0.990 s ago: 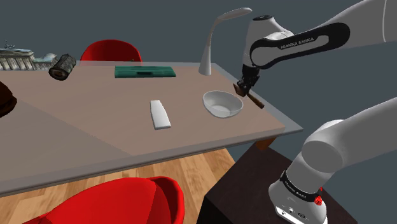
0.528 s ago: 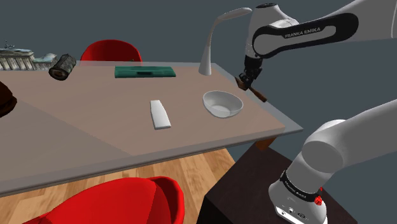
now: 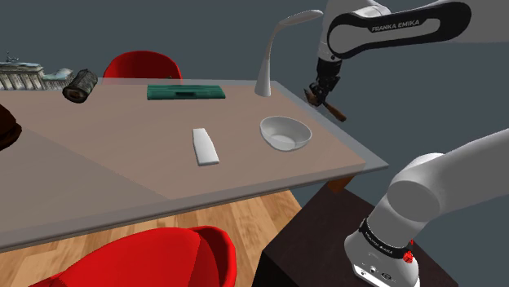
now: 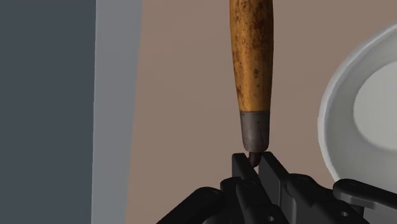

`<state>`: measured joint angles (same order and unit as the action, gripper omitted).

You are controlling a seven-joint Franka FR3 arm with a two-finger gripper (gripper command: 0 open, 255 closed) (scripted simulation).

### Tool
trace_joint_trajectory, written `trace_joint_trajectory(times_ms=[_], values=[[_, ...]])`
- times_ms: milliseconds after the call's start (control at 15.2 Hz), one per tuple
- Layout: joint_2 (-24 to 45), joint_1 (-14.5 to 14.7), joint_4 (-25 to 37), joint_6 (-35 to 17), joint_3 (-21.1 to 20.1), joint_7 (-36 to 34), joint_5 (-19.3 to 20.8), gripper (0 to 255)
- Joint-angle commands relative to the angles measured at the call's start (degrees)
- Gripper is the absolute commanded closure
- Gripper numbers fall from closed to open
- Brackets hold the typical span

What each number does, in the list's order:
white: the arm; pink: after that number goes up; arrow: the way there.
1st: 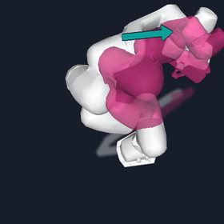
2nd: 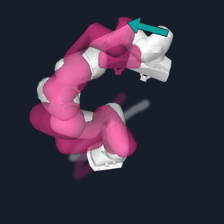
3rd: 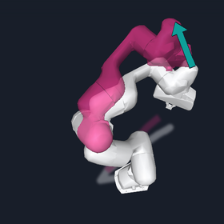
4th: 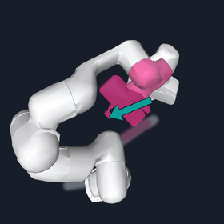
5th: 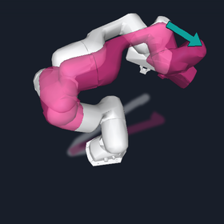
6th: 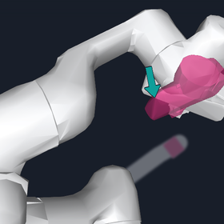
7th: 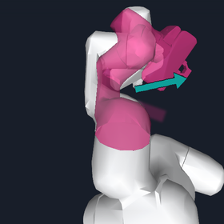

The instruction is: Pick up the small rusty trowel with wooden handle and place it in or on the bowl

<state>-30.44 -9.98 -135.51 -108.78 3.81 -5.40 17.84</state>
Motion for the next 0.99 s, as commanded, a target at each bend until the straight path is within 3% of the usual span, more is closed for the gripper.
trace_joint_trajectory(times_ms=[0,660,924], values=[[0.1,0.6,0.6,0.9,-1.2,-1.2,-0.6,255],[6.5,6.2,8.6,6.2,-13.0,-15.4,-5.7,255],[6.7,6.2,5.7,3.3,-13.0,-16.1,-5.5,255]])
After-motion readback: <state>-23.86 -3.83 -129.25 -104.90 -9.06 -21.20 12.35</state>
